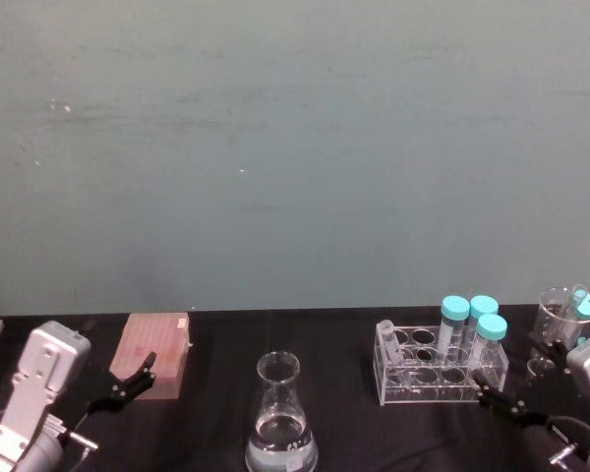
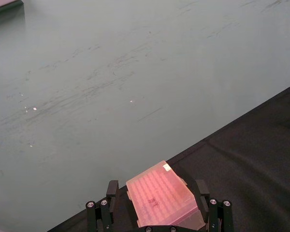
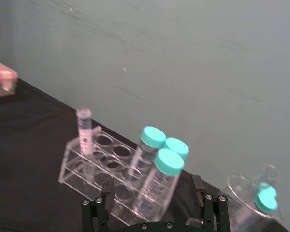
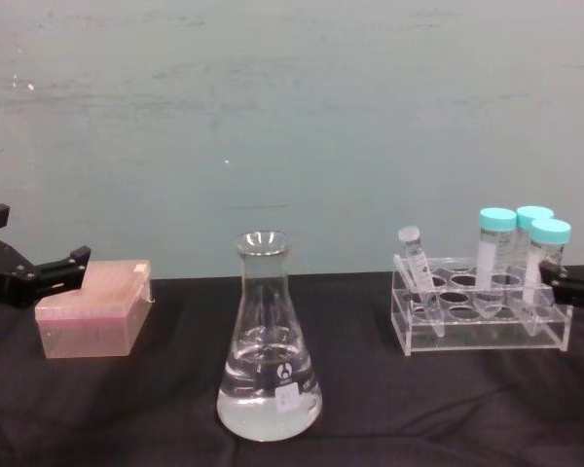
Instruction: Pour the liquid from the test tube into the beaker using one hand.
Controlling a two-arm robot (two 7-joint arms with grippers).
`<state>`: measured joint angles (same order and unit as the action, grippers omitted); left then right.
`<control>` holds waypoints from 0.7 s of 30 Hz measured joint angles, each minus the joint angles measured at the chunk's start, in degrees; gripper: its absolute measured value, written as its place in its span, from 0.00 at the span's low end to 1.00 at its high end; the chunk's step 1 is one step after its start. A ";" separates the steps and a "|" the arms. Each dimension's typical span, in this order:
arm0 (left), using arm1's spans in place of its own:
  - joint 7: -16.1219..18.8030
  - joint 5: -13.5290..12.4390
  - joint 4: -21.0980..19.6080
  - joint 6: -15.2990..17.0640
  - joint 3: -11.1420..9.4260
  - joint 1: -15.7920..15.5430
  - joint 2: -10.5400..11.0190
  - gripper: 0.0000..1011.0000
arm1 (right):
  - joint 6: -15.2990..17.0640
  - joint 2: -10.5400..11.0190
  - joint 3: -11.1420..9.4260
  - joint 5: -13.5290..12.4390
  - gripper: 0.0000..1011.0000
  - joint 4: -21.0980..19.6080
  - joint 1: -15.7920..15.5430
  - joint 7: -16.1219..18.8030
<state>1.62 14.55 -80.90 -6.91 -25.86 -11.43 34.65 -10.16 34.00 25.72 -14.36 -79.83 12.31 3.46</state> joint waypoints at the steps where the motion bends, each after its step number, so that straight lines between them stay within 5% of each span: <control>1: 0.00 0.00 0.00 0.00 0.00 0.00 0.00 0.99 | -0.20 -0.12 -0.01 -0.06 0.99 0.09 0.17 0.51; 14: 0.00 0.00 0.00 0.00 0.00 0.00 0.00 0.99 | -1.90 -2.55 0.87 -1.44 0.99 0.60 3.74 9.22; 21: 0.00 0.00 0.00 0.00 0.00 0.00 0.00 0.99 | 0.28 -4.70 1.64 -1.32 0.99 1.15 6.55 12.28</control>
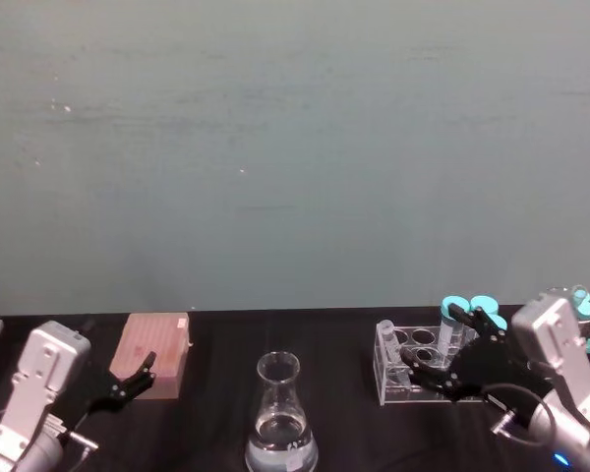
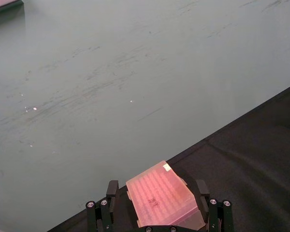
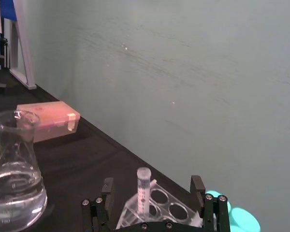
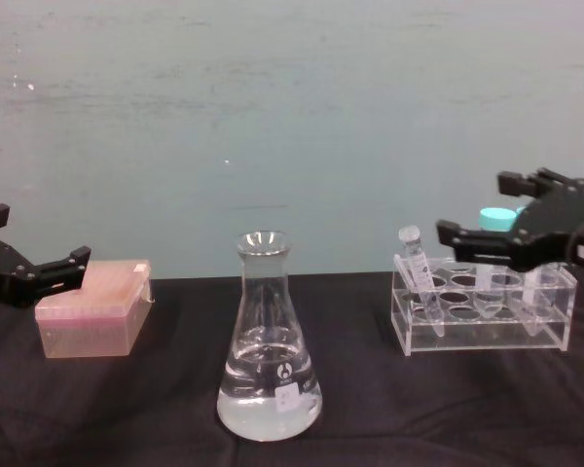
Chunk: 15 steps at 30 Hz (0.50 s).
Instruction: Pour the liquid from the test tube into the beaker using one hand.
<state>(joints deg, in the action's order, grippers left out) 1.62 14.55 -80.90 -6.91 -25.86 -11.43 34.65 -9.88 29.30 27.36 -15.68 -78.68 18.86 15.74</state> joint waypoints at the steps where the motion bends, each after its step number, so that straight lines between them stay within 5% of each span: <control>1: 0.00 0.00 0.00 0.00 0.00 0.00 0.00 0.99 | 0.40 -0.26 0.07 0.12 0.99 0.09 0.29 0.11; 15: 0.00 0.00 0.00 0.00 0.00 0.00 0.00 0.99 | 5.07 -5.53 1.13 4.65 0.99 5.18 4.94 -0.86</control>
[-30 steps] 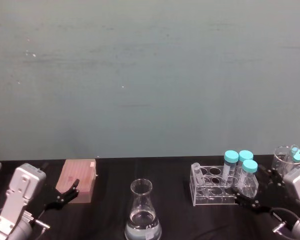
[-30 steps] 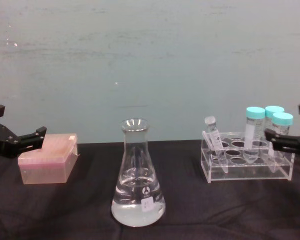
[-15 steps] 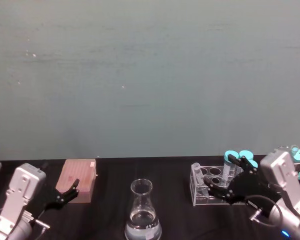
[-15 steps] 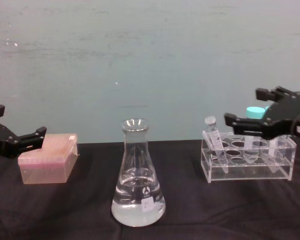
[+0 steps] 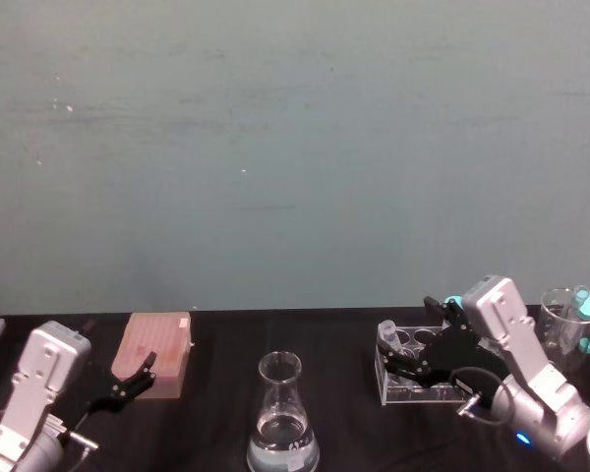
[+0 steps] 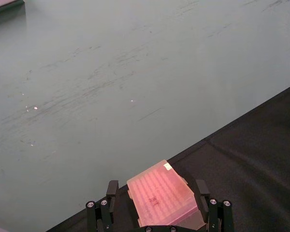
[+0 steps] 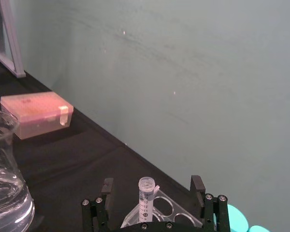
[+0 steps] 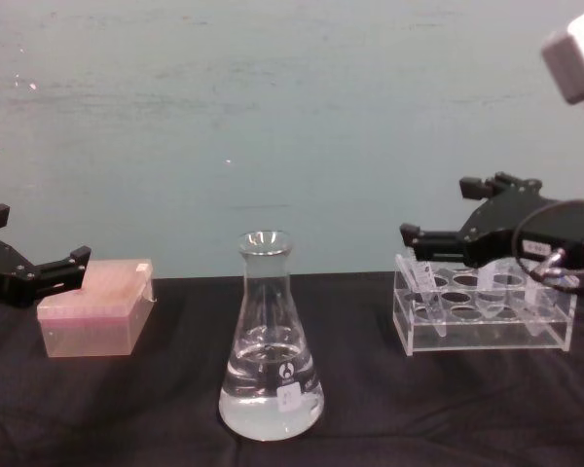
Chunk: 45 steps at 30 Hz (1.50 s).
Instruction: Pour the liquid from the test tube into the beaker using one hand.
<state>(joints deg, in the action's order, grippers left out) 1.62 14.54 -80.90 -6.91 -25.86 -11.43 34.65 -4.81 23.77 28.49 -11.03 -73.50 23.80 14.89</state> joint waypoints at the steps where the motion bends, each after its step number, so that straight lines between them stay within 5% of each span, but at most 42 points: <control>1: 0.00 0.00 0.00 0.00 0.00 0.00 0.00 0.99 | 0.16 -0.28 0.04 0.19 0.99 0.42 0.18 -0.02; 14: 0.00 0.00 0.00 0.00 0.00 0.00 0.00 0.99 | 1.22 -4.52 0.29 3.33 0.99 7.45 2.56 -0.08; 45: 0.00 0.00 0.00 0.00 0.00 0.00 0.00 0.99 | -1.65 -8.97 -1.99 8.71 0.99 14.36 4.21 -0.45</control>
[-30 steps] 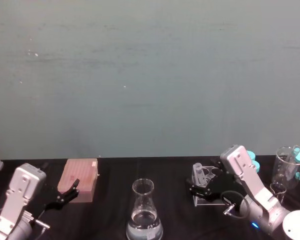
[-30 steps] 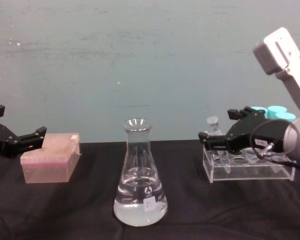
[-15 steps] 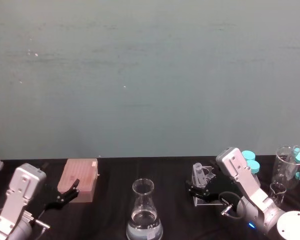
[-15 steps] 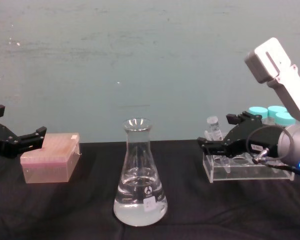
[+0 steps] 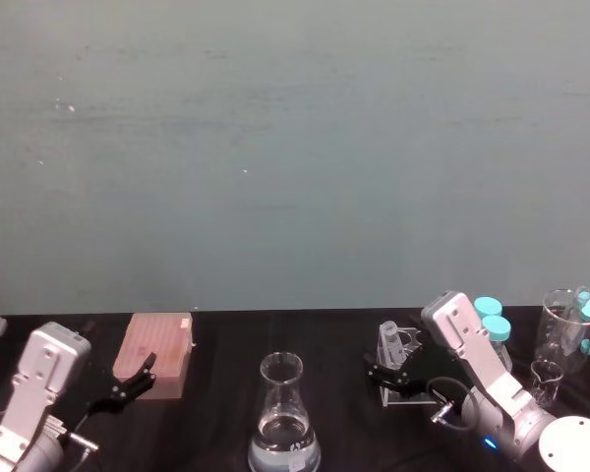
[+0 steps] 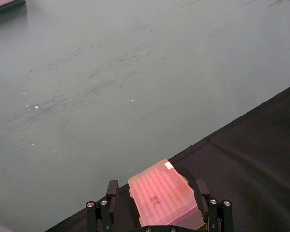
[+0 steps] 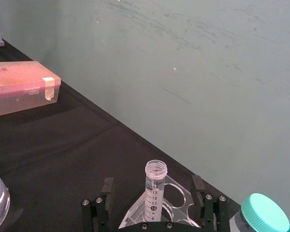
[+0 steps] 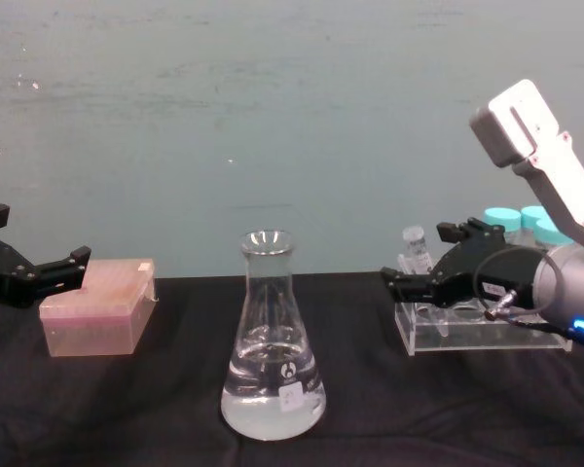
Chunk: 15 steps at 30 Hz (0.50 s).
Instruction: Pour the liquid from the test tube into the beaker using one hand.
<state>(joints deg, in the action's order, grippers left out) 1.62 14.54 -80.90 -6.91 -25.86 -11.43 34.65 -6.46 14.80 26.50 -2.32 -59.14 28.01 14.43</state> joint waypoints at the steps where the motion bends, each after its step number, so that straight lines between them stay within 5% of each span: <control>1: 0.00 0.00 0.00 0.00 0.00 0.00 0.00 0.99 | -0.05 -0.18 -0.11 0.17 0.99 0.24 0.06 0.09; 15: 0.00 0.00 0.00 0.00 0.00 0.00 0.00 0.99 | -1.24 -1.63 -1.33 1.92 0.99 2.32 0.75 1.28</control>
<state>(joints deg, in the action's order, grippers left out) 1.62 14.55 -80.90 -6.91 -25.86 -11.43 34.65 -7.69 13.17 25.17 -0.40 -56.82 28.76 15.71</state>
